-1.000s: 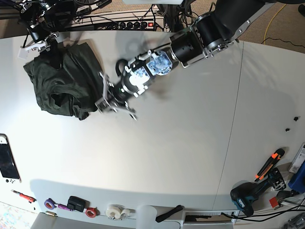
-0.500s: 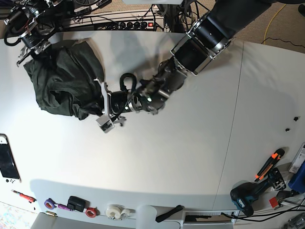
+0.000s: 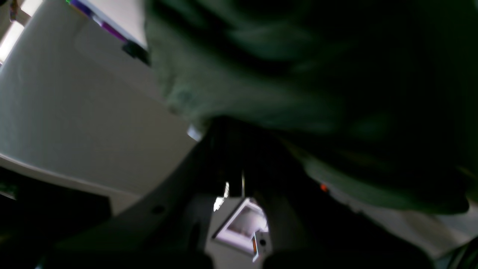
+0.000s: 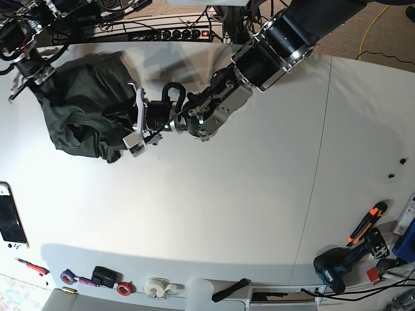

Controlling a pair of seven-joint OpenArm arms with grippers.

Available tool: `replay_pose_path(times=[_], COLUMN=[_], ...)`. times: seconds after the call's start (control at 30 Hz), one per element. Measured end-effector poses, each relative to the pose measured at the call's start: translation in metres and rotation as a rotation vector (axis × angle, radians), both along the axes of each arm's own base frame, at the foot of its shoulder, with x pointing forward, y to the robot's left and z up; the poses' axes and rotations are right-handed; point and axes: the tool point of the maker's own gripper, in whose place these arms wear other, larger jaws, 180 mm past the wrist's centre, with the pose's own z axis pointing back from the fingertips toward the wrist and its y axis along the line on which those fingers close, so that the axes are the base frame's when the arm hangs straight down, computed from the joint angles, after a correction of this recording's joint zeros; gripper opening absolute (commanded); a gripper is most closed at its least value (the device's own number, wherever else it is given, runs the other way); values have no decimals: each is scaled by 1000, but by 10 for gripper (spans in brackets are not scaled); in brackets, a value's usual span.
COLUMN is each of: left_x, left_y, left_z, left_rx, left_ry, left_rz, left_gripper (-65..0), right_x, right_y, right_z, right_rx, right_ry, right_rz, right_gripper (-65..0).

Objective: Layout the t-shirt on the table in an organized manner, then fold the t-shirt properly
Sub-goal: 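Press the left gripper onto the bundle side and push it toward the right gripper, then grasp the bundle with both grippers and tuck its loose edges inward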

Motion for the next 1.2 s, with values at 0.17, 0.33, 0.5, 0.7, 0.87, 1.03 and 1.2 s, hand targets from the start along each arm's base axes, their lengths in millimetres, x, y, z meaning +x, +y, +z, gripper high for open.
replay_pose_path(times=[0.17,0.33,0.5,0.7,0.87,1.03,1.2], left_x=[0,0,0,-5,-20,-26,-21], left_y=[1,1,1,0,-5,-3,1], left_z=[-4,-4,-4,-11,-16,-32,-48], left_rx=[25,25,25,60,79,133,207], left_ry=[-34,-33,-33,-67,-79,-86,-113], left_rz=[-6,-6,-6,-29,-80,-65,-22], left_gripper=[-650,-650,-650,-650,-650,-650,-650], right_x=[2,-1,-17,-25,-14,14,32], right_y=[-3,-11,-28,-30,-32,4,42], right_z=[26,44,31,27,12,15,15], right_rx=[-231,-430,-522,-535,-590,-501,-420], right_ry=[44,91,190,206,234,101,56], right_rz=[7,-33,-87,-98,-97,0,121], right_gripper=[-650,-650,-650,-650,-650,-650,-650])
